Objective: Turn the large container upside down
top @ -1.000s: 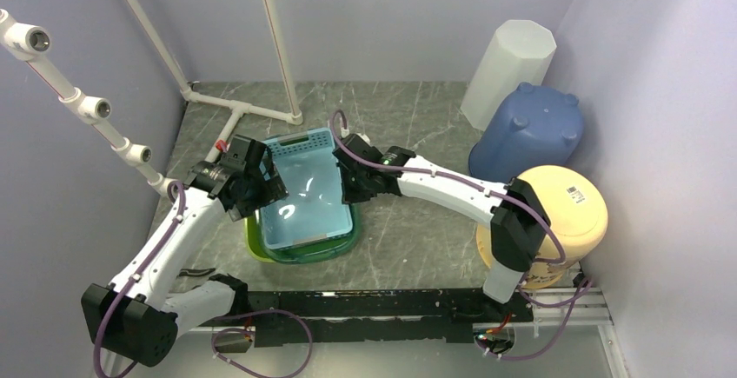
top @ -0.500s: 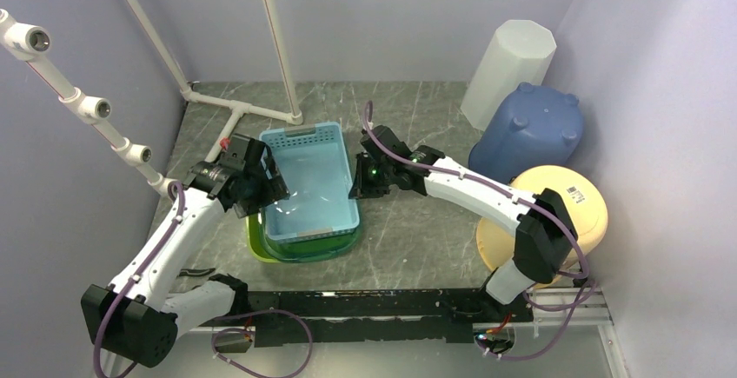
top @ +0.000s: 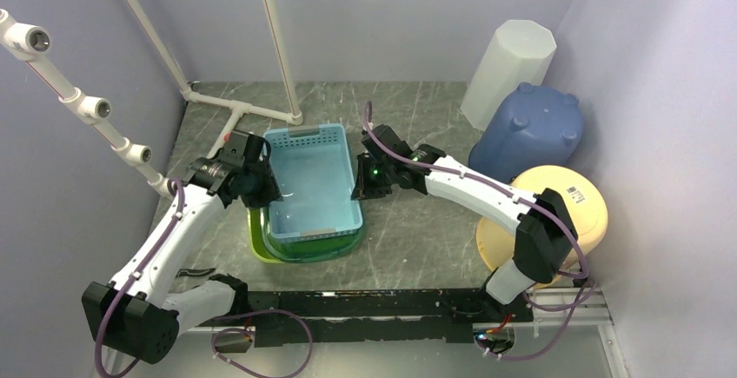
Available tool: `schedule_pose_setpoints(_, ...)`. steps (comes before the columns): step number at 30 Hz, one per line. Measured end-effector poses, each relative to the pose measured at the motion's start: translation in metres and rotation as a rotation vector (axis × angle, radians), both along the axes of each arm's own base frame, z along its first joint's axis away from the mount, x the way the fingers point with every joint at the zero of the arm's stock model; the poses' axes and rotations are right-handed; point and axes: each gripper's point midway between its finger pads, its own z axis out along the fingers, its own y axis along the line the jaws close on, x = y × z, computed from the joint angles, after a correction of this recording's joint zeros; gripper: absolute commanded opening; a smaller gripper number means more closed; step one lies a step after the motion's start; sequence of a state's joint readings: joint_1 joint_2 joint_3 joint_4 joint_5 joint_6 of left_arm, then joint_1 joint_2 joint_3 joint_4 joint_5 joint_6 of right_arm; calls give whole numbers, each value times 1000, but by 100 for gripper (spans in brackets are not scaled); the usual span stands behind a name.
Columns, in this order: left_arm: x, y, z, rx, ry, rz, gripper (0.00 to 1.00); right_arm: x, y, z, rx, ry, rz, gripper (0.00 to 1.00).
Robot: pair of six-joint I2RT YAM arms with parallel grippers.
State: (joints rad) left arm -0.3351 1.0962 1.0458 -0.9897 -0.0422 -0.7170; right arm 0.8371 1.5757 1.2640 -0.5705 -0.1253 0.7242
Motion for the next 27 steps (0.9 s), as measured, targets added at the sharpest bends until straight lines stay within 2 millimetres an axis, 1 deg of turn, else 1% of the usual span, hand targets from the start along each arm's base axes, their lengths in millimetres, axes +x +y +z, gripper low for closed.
schedule_pose_setpoints(4, -2, 3, -2, 17, 8, -12, 9, 0, -4, 3, -15, 0, 7, 1)
schedule_pose_setpoints(6, -3, 4, -2, 22, 12, -12, 3, 1, -5, 5, -16, -2, 7, 3)
schedule_pose_setpoints(9, -5, 5, -3, 25, 18, -15, 3, 2, -5, 5, -16, -2, 8, 8)
schedule_pose_setpoints(12, -5, 5, -3, 24, 17, -14, 3, 2, -5, 5, -13, 0, 9, 18)
schedule_pose_setpoints(15, -5, 4, -3, 18, 16, -5, 3, 1, -4, 6, -7, 2, 10, 24)
schedule_pose_setpoints(16, -6, 5, -3, 13, 16, 4, 3, 1, -3, 8, -4, 1, 11, 28)
schedule_pose_setpoints(17, -7, 5, -4, 9, 18, 14, 3, 1, -3, 9, 1, -1, 11, 35)
schedule_pose_setpoints(19, -8, 4, -6, -5, 18, 39, 3, 1, -3, 16, 20, -13, 6, 42)
schedule_pose_setpoints(21, -9, 3, -7, -24, 17, 65, 3, 1, -3, 29, 48, -36, 0, 51)
schedule_pose_setpoints(27, -5, -4, -7, -91, 14, 138, 3, -4, -13, 74, 139, -127, -20, 62)
